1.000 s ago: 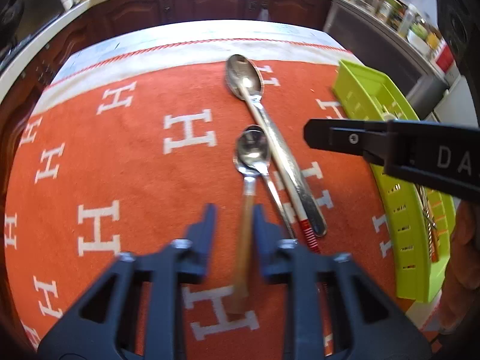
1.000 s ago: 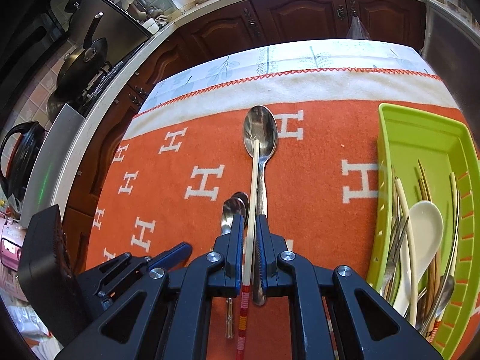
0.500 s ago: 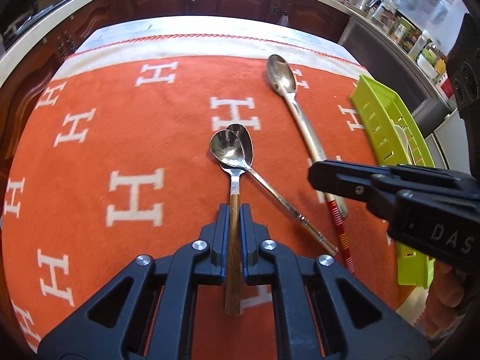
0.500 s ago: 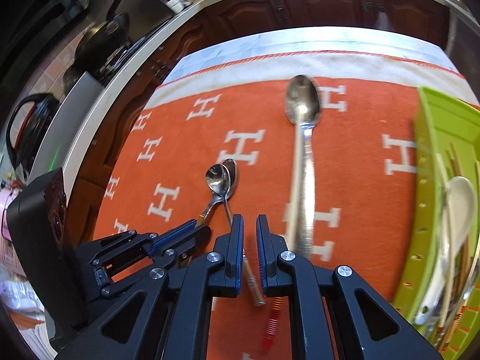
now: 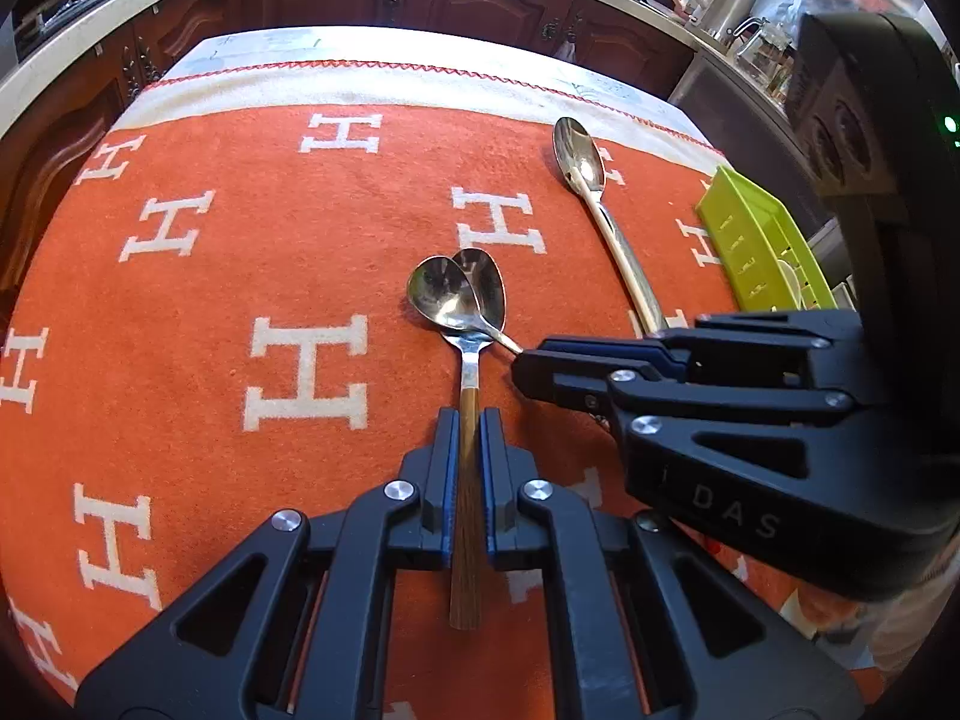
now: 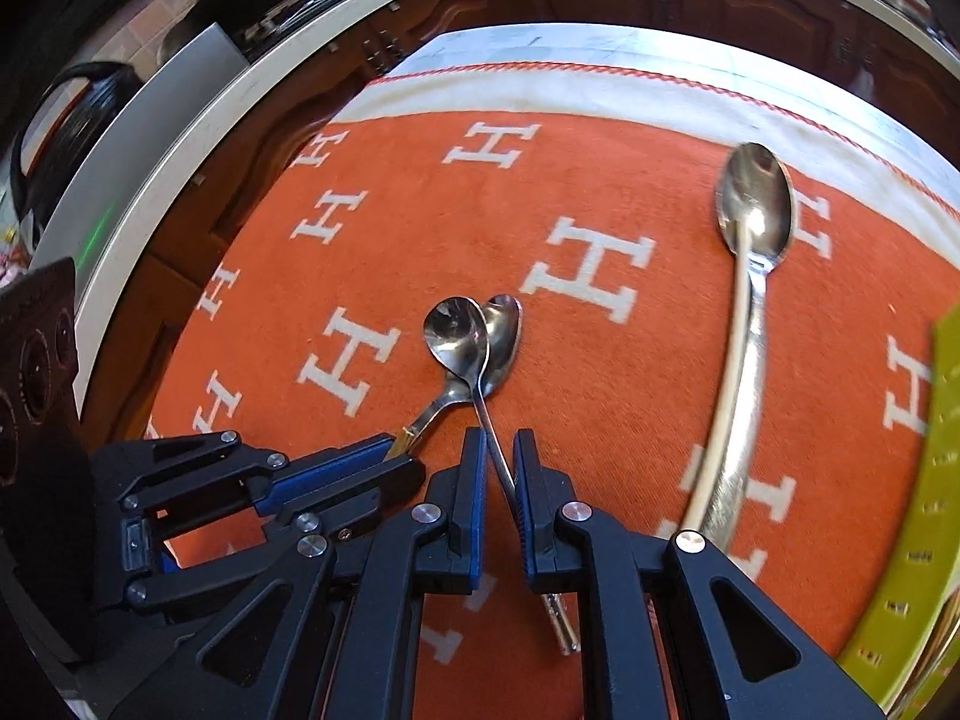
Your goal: Organize utensils
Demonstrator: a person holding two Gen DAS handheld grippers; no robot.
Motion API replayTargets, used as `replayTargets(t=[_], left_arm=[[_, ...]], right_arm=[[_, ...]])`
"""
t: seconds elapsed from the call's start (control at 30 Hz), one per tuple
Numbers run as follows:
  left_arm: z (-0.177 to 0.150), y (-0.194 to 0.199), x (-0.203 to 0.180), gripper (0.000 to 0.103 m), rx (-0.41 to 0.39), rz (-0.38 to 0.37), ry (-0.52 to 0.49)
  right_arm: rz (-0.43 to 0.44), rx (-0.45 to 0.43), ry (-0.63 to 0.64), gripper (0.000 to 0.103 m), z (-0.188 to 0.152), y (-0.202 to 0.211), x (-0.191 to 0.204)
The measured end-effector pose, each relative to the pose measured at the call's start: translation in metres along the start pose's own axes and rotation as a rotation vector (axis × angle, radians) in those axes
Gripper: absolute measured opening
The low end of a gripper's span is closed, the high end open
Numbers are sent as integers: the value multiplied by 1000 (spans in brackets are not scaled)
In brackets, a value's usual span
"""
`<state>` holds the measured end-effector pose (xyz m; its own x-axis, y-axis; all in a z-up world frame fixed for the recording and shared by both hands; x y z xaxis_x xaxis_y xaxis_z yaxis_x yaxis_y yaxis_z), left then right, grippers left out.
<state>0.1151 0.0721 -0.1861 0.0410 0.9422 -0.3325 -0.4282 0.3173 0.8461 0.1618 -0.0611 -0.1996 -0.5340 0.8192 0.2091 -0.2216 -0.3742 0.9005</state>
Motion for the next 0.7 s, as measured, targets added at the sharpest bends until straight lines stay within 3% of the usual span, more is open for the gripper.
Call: replayTargets(t=[0.17, 0.3, 0.7], left_arm=[[-3, 8, 2, 4, -18, 3, -16], [-7, 13, 5, 4, -28, 14, -7], [-12, 45, 6, 4, -95, 39, 19]], right_arm=[[-14, 24, 75, 10, 6, -4, 6], [-98, 28, 141, 5, 9, -6, 20], [-24, -146, -22, 2, -10, 43, 17]])
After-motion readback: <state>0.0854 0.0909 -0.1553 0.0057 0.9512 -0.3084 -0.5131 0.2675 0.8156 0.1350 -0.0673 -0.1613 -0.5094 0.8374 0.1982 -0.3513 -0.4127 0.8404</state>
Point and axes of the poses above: each gripper's, at about its wrist camera, not at the fingertips, and y roughly against the way its jaws point, x to its left, z to its top, the point moved 1 cm from there along -y, roughly the way its jaws point, and after that the axes turned 10 degrees about y, right-handed, at the moved point
